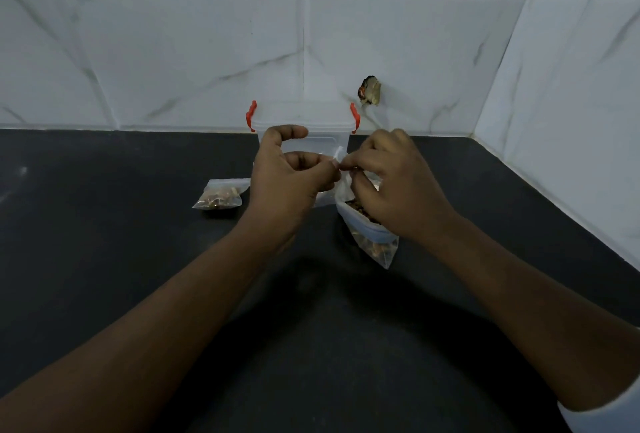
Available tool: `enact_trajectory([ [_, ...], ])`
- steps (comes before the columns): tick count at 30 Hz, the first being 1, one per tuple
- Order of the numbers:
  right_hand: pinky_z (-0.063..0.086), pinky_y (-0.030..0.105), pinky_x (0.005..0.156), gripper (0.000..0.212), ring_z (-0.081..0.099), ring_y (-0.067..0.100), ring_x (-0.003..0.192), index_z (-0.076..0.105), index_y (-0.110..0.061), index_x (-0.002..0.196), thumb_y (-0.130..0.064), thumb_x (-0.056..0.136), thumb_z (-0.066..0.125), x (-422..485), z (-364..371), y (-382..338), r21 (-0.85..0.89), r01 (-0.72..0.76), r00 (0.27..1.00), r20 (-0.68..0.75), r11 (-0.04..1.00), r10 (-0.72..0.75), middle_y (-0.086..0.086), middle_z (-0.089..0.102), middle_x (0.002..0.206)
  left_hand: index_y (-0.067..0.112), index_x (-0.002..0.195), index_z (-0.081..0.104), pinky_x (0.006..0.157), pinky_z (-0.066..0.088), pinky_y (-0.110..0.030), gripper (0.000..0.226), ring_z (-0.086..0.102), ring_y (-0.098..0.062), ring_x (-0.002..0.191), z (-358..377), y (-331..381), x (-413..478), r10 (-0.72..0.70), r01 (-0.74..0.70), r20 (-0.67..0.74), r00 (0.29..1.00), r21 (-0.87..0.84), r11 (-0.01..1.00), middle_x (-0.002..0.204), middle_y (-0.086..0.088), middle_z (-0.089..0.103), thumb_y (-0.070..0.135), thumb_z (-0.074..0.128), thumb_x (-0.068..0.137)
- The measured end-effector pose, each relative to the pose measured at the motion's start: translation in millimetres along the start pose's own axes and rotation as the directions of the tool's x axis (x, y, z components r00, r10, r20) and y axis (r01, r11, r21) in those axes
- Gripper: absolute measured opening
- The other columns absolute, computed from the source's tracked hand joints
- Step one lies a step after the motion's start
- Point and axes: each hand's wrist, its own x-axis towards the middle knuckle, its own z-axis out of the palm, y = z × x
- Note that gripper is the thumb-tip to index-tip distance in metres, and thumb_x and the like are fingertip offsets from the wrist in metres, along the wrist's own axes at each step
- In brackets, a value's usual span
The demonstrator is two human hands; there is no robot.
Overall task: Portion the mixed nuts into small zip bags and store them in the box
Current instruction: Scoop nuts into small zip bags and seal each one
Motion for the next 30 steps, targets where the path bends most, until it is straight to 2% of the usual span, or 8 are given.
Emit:
enact_trajectory([
  [5, 0.060, 0.034, 0.073, 0.018, 0.072, 0.010, 0.080, 0.081, -0.020, 0.099, -0.011, 0.094, 0.066, 3, -11, -3, 0.404, -0.324, 0.945, 0.104, 0.855, 0.309, -0.007, 0.078, 0.087, 0.021, 0.127, 0.047, 0.086, 0.061, -0.050, 0.057, 0.076, -0.025, 0.087, 2, 0, -2, 0.025, -0.029, 0.052, 0.998, 0.074, 0.997, 0.091, -0.011, 0.077, 0.002, 0.079, 0.083],
  [9, 0.063, 0.036, 0.079, 0.017, 0.075, 0.012, 0.085, 0.081, -0.023, 0.100, -0.012, 0.095, 0.069, 4, -13, -4, 0.530, -0.420, 0.903, 0.159, 0.737, 0.400, -0.006, 0.079, 0.092, 0.021, 0.127, 0.048, 0.084, 0.061, -0.052, 0.058, 0.076, -0.028, 0.087, 2, 1, -3, 0.051, -0.057, 0.066, 0.996, 0.089, 0.994, 0.092, -0.012, 0.076, 0.010, 0.082, 0.082],
  [11, 0.061, 0.027, 0.081, 0.017, 0.074, 0.005, 0.089, 0.081, -0.023, 0.104, -0.013, 0.096, 0.070, 3, -11, -4, 0.504, -0.417, 0.905, 0.158, 0.756, 0.394, -0.009, 0.079, 0.095, 0.020, 0.127, 0.048, 0.083, 0.062, -0.049, 0.056, 0.076, -0.026, 0.086, 2, 1, -4, 0.062, -0.068, 0.068, 0.996, 0.094, 0.993, 0.092, -0.012, 0.076, 0.009, 0.081, 0.083],
  [15, 0.045, 0.005, 0.073, 0.023, 0.069, -0.002, 0.084, 0.079, -0.022, 0.115, -0.015, 0.098, 0.066, 3, -9, -3, 0.175, -0.280, 0.950, 0.192, 0.944, 0.246, -0.008, 0.079, 0.100, 0.018, 0.126, 0.049, 0.082, 0.063, -0.038, 0.052, 0.076, -0.021, 0.084, 1, 1, -2, 0.070, -0.073, 0.037, 0.997, 0.086, 0.994, 0.089, -0.010, 0.077, -0.001, 0.075, 0.086],
  [19, 0.056, 0.014, 0.070, 0.020, 0.071, -0.002, 0.077, 0.081, -0.019, 0.108, -0.010, 0.094, 0.069, 3, -13, -3, 0.357, -0.387, 0.920, 0.215, 0.850, 0.328, -0.009, 0.078, 0.086, 0.014, 0.126, 0.051, 0.084, 0.063, -0.044, 0.048, 0.075, -0.028, 0.086, 1, 1, -1, 0.044, -0.048, 0.073, 0.996, 0.043, 0.998, 0.089, -0.013, 0.076, -0.002, 0.074, 0.087],
  [21, 0.063, 0.030, 0.080, 0.021, 0.075, 0.005, 0.083, 0.080, -0.021, 0.105, -0.006, 0.093, 0.071, 4, -13, -1, 0.488, -0.433, 0.901, 0.238, 0.758, 0.361, -0.006, 0.080, 0.089, 0.014, 0.124, 0.053, 0.086, 0.061, -0.051, 0.045, 0.074, -0.034, 0.088, 1, -1, 0, 0.044, -0.048, 0.086, 0.995, 0.036, 0.998, 0.090, -0.015, 0.076, -0.002, 0.074, 0.087],
  [23, 0.062, 0.033, 0.087, 0.025, 0.076, 0.009, 0.090, 0.078, -0.023, 0.106, -0.003, 0.092, 0.073, 3, -11, -1, 0.552, -0.435, 0.900, 0.262, 0.711, 0.348, -0.003, 0.080, 0.095, 0.013, 0.122, 0.055, 0.085, 0.061, -0.053, 0.042, 0.073, -0.036, 0.089, 2, -2, -1, 0.059, -0.062, 0.074, 0.996, 0.039, 0.997, 0.093, -0.018, 0.074, -0.001, 0.074, 0.088],
  [30, 0.052, 0.014, 0.070, 0.030, 0.071, -0.002, 0.075, 0.075, -0.019, 0.121, -0.014, 0.092, 0.073, 2, -9, 0, 0.334, -0.349, 0.934, 0.192, 0.875, 0.300, -0.009, 0.077, 0.084, 0.010, 0.120, 0.060, 0.074, 0.061, -0.032, 0.026, 0.074, -0.022, 0.082, -6, 2, 7, 0.079, -0.080, 0.045, 0.996, 0.018, 0.997, 0.100, -0.016, 0.071, 0.002, 0.065, 0.096],
])
